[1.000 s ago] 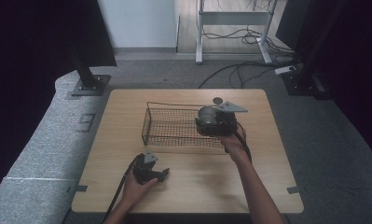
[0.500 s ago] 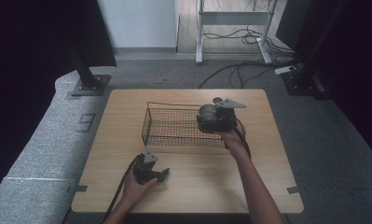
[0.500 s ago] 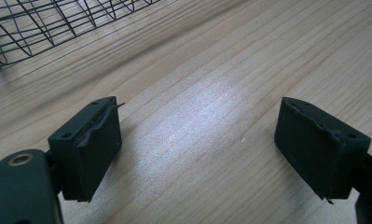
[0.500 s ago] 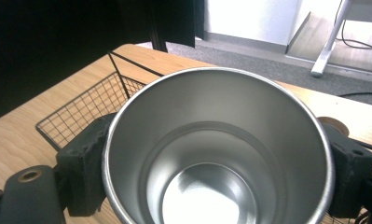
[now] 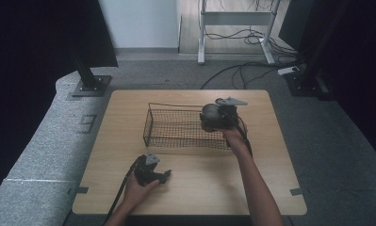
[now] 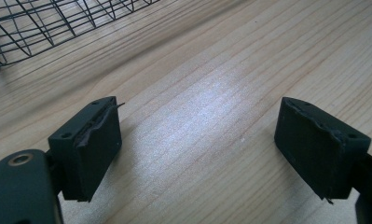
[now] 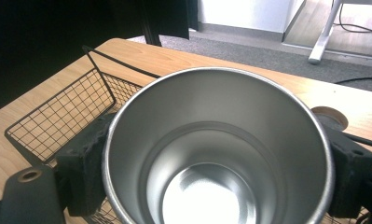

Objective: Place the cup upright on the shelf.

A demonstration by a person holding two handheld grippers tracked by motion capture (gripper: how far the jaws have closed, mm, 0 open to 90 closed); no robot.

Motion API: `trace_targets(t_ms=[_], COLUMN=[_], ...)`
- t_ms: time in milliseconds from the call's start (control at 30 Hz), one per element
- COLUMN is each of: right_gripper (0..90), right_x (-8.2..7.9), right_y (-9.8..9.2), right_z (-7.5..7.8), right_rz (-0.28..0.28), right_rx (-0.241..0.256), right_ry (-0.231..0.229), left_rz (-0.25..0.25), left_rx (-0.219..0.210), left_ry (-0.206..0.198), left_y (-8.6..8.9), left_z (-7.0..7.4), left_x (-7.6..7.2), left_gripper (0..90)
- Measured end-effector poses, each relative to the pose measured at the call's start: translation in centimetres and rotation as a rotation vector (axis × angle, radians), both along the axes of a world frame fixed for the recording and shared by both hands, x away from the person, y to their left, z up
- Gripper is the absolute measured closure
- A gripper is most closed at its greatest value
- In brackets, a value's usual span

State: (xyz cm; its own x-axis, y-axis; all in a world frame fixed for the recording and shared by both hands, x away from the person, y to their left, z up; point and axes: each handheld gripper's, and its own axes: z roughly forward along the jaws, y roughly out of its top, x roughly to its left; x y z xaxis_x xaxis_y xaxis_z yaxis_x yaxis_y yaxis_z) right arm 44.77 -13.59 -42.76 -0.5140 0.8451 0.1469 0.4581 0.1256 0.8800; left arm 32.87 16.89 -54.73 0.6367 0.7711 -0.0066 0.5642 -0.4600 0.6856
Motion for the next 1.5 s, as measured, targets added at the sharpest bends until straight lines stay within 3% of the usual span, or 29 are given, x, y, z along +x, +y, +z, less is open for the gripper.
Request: trace_targets(t_ms=[967,1500], right_gripper=[13.9,13.9], right_x=[2.3,3.1], right_y=[0.5,0.8], right_z=[-1.4,-4.1], right_rz=[-0.031,-0.048], right_rx=[-0.038,-0.055], right_ry=[0.036,0.104], left_rz=[-0.005,-0.008], left_rx=[0.001,0.001], left_ry=[0.000,0.000], left_y=[0.0,0.0], left_z=[0.0,0.0], left_x=[0.0,0.0], left_gripper=[14.6,14.6])
